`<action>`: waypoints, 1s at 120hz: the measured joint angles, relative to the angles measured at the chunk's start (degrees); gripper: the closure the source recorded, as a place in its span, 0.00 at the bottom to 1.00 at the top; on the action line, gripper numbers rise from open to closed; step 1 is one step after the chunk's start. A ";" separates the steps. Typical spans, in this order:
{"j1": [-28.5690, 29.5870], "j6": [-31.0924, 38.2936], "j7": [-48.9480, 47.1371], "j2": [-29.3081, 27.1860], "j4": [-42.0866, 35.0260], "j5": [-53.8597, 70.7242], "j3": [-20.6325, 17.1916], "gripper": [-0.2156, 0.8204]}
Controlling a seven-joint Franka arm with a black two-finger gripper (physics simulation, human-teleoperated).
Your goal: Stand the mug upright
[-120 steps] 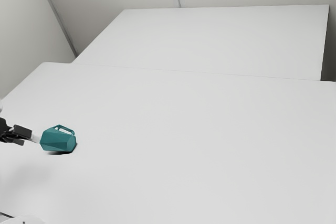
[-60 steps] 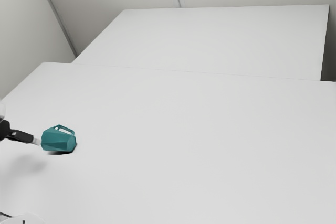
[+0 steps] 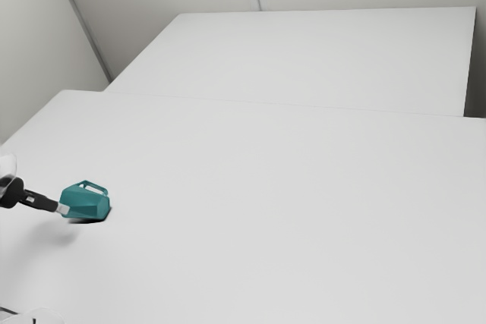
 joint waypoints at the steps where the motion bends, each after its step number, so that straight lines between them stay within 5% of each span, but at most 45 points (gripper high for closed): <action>1: 0.01 0.02 0.08 0.03 0.00 -0.01 0.00 0.36; 87: 0.08 1.73 4.05 3.47 1.59 -1.62 -2.00 0.38; 120: -0.22 2.37 4.70 3.82 1.71 -2.58 -3.46 0.51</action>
